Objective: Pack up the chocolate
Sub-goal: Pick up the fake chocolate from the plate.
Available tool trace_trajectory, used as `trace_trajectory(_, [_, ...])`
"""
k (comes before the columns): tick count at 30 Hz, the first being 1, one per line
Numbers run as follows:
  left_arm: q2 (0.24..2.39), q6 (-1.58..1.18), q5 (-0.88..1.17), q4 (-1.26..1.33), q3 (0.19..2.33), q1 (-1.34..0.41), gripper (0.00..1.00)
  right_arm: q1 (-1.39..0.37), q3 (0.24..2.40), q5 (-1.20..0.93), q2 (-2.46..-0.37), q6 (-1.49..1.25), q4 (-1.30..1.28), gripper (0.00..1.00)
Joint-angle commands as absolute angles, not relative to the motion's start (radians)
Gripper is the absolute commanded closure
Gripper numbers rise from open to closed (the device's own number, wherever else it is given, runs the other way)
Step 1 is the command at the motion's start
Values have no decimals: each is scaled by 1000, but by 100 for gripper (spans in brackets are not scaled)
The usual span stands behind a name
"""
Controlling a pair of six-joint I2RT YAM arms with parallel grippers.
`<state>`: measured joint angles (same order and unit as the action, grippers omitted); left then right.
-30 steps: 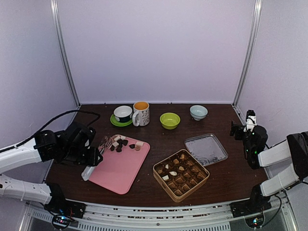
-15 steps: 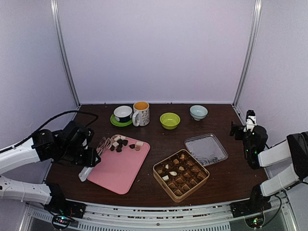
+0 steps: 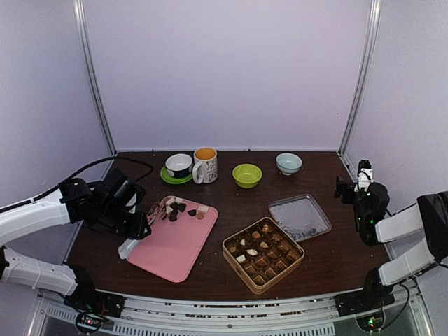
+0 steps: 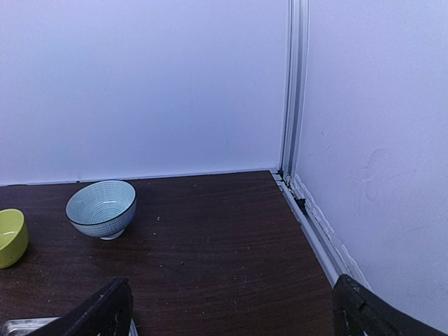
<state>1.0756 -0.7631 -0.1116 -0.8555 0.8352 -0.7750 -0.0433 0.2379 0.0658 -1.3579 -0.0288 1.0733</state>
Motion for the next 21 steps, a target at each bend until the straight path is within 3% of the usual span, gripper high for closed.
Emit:
trace_trajectory(1, [1102,-716,-59,-874,891,-743,65,-41,252,58,-1359,-23,1088,0])
trace_trajectory(21, [1300,-643,-29,-841,968,-724,60,-42,252,60,-1359,-23,1086,0])
